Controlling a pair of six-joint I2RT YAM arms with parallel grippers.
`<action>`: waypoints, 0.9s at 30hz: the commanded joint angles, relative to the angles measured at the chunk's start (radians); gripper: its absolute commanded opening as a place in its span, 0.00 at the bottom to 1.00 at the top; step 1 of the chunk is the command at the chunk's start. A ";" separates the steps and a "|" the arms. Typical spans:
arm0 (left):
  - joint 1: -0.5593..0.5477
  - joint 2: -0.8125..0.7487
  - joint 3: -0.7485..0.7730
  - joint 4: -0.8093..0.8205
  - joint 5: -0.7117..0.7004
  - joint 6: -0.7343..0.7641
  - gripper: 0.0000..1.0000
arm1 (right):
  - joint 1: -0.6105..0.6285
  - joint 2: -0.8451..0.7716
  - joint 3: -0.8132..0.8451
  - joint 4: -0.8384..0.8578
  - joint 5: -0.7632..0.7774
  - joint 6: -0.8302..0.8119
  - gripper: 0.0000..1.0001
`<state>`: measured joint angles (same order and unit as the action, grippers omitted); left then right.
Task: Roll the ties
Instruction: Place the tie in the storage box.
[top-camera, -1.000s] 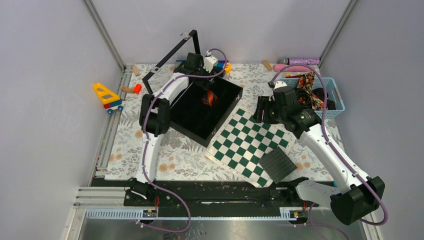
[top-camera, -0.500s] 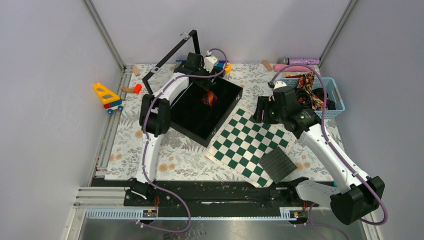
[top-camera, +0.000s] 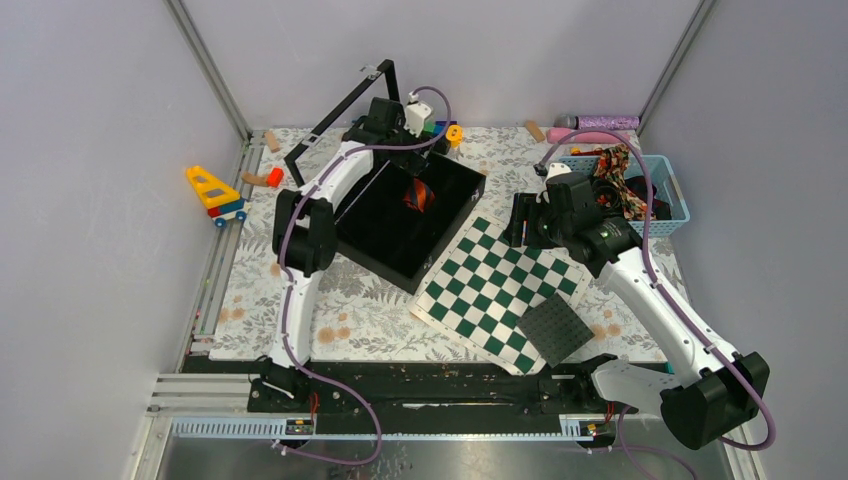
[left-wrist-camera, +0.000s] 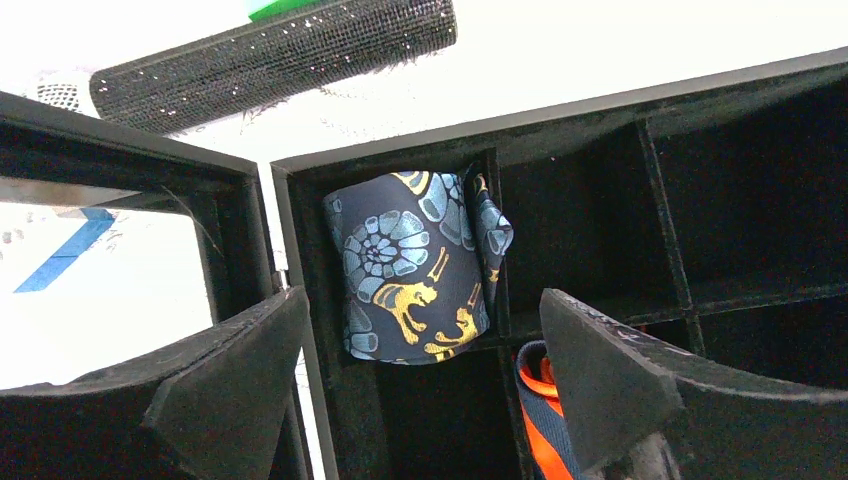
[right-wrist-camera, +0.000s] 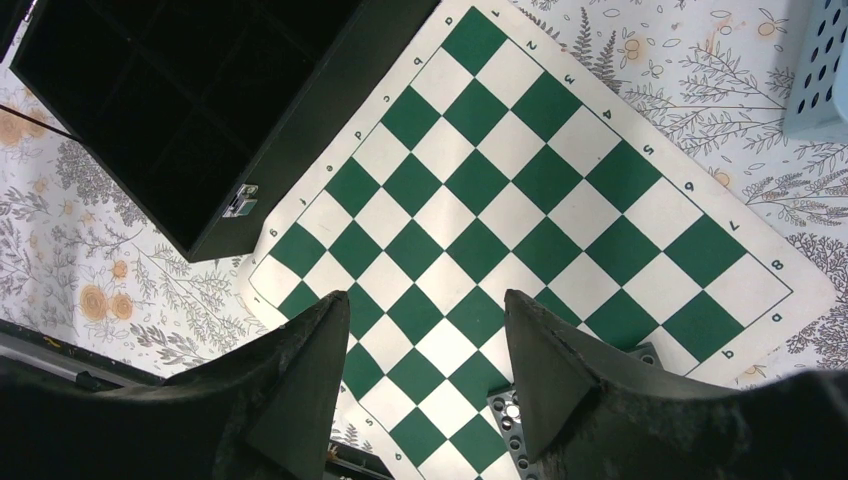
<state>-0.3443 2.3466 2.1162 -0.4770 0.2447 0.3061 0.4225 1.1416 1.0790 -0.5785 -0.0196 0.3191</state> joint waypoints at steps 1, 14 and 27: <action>0.004 -0.105 -0.005 0.034 -0.003 -0.034 0.89 | -0.005 -0.025 0.010 0.000 -0.018 0.005 0.66; -0.034 -0.232 -0.079 0.110 -0.039 -0.126 0.87 | -0.005 -0.045 0.018 0.001 -0.015 0.017 0.66; -0.164 -0.563 -0.227 0.103 -0.160 -0.523 0.90 | -0.026 -0.112 0.026 -0.035 0.069 0.066 0.65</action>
<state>-0.5034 1.9903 1.9583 -0.4187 0.1509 -0.0105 0.4171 1.0744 1.0794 -0.5835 -0.0090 0.3618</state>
